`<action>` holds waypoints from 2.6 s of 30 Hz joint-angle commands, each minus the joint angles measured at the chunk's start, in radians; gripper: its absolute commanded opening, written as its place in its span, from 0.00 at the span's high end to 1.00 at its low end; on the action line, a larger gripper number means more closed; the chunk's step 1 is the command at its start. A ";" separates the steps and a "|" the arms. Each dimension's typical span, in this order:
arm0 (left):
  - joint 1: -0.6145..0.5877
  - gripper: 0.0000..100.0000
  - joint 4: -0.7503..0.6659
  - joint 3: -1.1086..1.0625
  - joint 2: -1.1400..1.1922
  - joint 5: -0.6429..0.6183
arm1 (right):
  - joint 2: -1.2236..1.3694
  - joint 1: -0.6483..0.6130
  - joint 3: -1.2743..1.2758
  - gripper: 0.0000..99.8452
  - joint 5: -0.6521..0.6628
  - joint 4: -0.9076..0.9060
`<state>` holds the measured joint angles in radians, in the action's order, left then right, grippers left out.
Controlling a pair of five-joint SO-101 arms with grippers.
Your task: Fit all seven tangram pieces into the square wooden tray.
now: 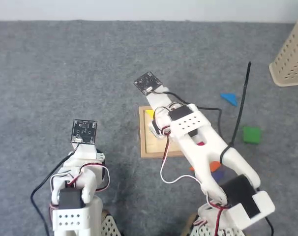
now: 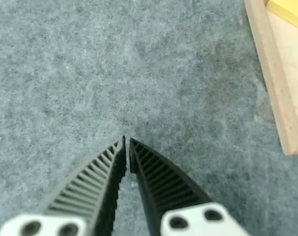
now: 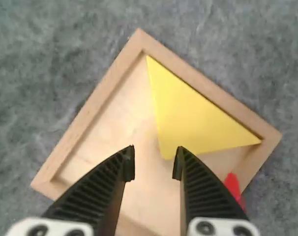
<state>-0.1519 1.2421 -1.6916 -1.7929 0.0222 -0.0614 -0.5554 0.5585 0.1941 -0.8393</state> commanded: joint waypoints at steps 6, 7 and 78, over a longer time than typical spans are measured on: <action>-0.002 0.99 0.006 0.005 -0.006 -0.008 | -0.041 0.206 -0.172 0.87 -0.009 -0.220; -0.002 0.99 0.006 0.005 -0.006 -0.008 | -0.053 0.248 -0.176 0.87 -0.008 -0.234; -0.002 0.99 0.006 0.005 -0.006 -0.008 | -0.369 0.019 0.299 0.86 -0.025 0.013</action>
<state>-0.1519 1.2421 -1.6916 -1.7929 0.0222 -0.3744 -0.5232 0.8700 0.2186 -0.8347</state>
